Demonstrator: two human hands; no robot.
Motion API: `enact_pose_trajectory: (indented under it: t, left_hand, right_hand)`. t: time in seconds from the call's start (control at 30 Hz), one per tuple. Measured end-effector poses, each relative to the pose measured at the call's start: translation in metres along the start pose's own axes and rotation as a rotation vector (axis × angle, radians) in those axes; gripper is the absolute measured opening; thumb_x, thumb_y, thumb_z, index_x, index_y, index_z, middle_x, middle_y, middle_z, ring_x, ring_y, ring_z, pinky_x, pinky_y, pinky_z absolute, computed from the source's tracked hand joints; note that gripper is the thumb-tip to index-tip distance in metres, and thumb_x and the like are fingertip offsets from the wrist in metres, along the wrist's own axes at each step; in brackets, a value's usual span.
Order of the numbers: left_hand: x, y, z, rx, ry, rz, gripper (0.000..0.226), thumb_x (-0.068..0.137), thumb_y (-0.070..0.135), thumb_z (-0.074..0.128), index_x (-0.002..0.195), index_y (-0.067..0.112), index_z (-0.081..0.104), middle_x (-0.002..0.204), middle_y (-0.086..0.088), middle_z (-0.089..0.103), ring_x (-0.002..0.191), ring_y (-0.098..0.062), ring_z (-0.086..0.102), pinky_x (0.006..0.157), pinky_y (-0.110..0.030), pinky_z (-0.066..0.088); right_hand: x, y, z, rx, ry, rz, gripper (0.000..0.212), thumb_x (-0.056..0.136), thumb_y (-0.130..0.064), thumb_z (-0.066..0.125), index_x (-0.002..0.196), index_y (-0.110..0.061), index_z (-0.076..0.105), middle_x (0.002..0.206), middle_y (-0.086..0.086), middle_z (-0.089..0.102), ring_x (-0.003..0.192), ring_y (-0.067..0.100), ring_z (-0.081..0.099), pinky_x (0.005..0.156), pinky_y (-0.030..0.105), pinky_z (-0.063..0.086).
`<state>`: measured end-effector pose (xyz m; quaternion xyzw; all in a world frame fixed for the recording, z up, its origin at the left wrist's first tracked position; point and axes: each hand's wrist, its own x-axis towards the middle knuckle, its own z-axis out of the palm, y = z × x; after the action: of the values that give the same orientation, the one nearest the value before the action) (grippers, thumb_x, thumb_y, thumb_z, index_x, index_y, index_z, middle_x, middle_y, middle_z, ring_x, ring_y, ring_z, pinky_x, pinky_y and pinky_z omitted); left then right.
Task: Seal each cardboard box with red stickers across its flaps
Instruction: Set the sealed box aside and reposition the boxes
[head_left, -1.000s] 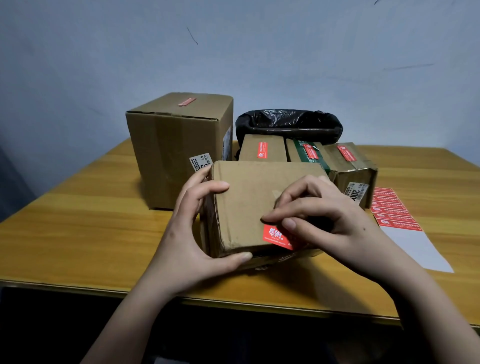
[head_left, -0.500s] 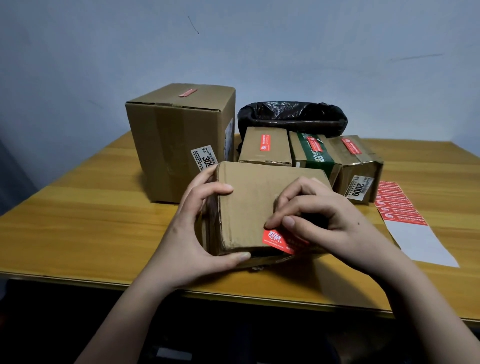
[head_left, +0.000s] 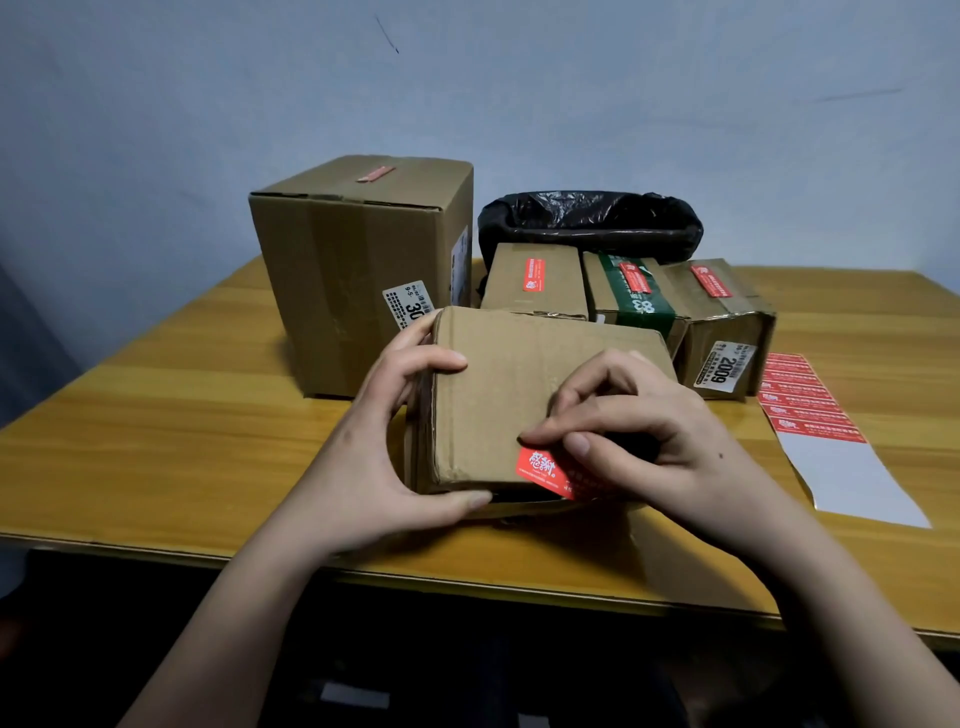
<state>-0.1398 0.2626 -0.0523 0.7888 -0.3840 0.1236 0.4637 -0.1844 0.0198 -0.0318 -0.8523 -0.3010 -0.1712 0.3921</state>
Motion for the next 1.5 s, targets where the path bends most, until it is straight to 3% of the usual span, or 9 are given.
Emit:
enact_pose_trajectory:
  t: [0.67,0.77,0.87,1.03,1.17,1.27,1.4,1.5]
  left_hand:
    - [-0.001,0.002,-0.002,0.012,-0.01,-0.017,0.078,0.057,0.043,0.082,0.122,0.049,0.039,0.153,0.024,0.018,0.141,0.004,0.022,0.107,-0.013,0.032]
    - [-0.001,0.002,-0.002,0.008,-0.013,-0.024,0.078,0.057,0.043,0.082,0.122,0.05,0.039,0.153,0.022,0.018,0.141,0.002,0.022,0.108,-0.016,0.032]
    - [0.001,0.003,-0.002,0.0,-0.022,-0.028,0.078,0.057,0.044,0.082,0.122,0.051,0.039,0.153,0.022,0.018,0.141,0.001,0.023,0.108,-0.017,0.032]
    - [0.001,0.003,-0.002,0.0,-0.022,-0.03,0.078,0.057,0.045,0.082,0.121,0.053,0.038,0.153,0.024,0.017,0.141,0.0,0.024,0.109,-0.017,0.033]
    - [0.001,0.003,-0.003,-0.01,-0.032,-0.036,0.078,0.057,0.043,0.082,0.121,0.052,0.038,0.153,0.023,0.017,0.141,0.0,0.025,0.108,-0.016,0.032]
    - [0.002,0.004,-0.003,-0.005,-0.038,-0.044,0.079,0.056,0.044,0.082,0.121,0.053,0.038,0.152,0.026,0.016,0.14,0.004,0.024,0.107,-0.012,0.031]
    - [0.003,0.005,-0.005,-0.001,-0.055,-0.053,0.079,0.057,0.044,0.082,0.121,0.053,0.036,0.152,0.026,0.015,0.139,0.005,0.025,0.106,-0.011,0.031]
    - [0.004,0.005,-0.006,0.0,-0.065,-0.039,0.079,0.058,0.042,0.082,0.123,0.049,0.037,0.152,0.025,0.017,0.14,0.002,0.026,0.106,-0.013,0.031]
  right_hand:
    - [0.006,-0.006,0.006,-0.021,-0.003,0.053,0.023,0.088,-0.039,0.05,0.09,-0.041,0.072,0.094,-0.016,0.055,0.101,0.015,0.052,0.089,0.043,0.04]
    - [0.009,-0.007,0.006,0.005,-0.002,0.059,0.023,0.089,-0.038,0.049,0.088,-0.036,0.072,0.094,-0.015,0.057,0.102,0.014,0.054,0.09,0.047,0.04]
    - [0.008,-0.008,0.002,0.097,0.025,0.062,0.027,0.091,-0.033,0.049,0.09,-0.025,0.074,0.093,-0.009,0.063,0.1,0.018,0.059,0.089,0.041,0.044]
    - [0.004,-0.005,0.003,0.007,0.02,0.034,0.027,0.09,-0.037,0.051,0.1,-0.032,0.075,0.097,-0.013,0.056,0.1,0.017,0.056,0.086,0.041,0.045]
    - [0.003,-0.006,0.002,0.016,0.01,0.031,0.023,0.088,-0.033,0.053,0.094,-0.032,0.075,0.097,-0.012,0.055,0.101,0.018,0.055,0.086,0.045,0.045]
    - [0.005,-0.008,0.003,0.02,-0.017,0.064,0.019,0.085,-0.035,0.056,0.09,-0.033,0.074,0.096,-0.014,0.054,0.102,0.016,0.054,0.089,0.04,0.042]
    - [0.015,-0.015,-0.004,0.009,-0.113,0.093,0.009,0.08,-0.027,0.068,0.086,-0.03,0.074,0.092,-0.012,0.056,0.098,0.009,0.055,0.088,0.021,0.042]
    - [0.029,-0.02,-0.013,-0.067,-0.222,0.071,0.01,0.079,-0.024,0.077,0.083,-0.032,0.072,0.092,-0.009,0.057,0.093,0.01,0.057,0.083,0.028,0.046]
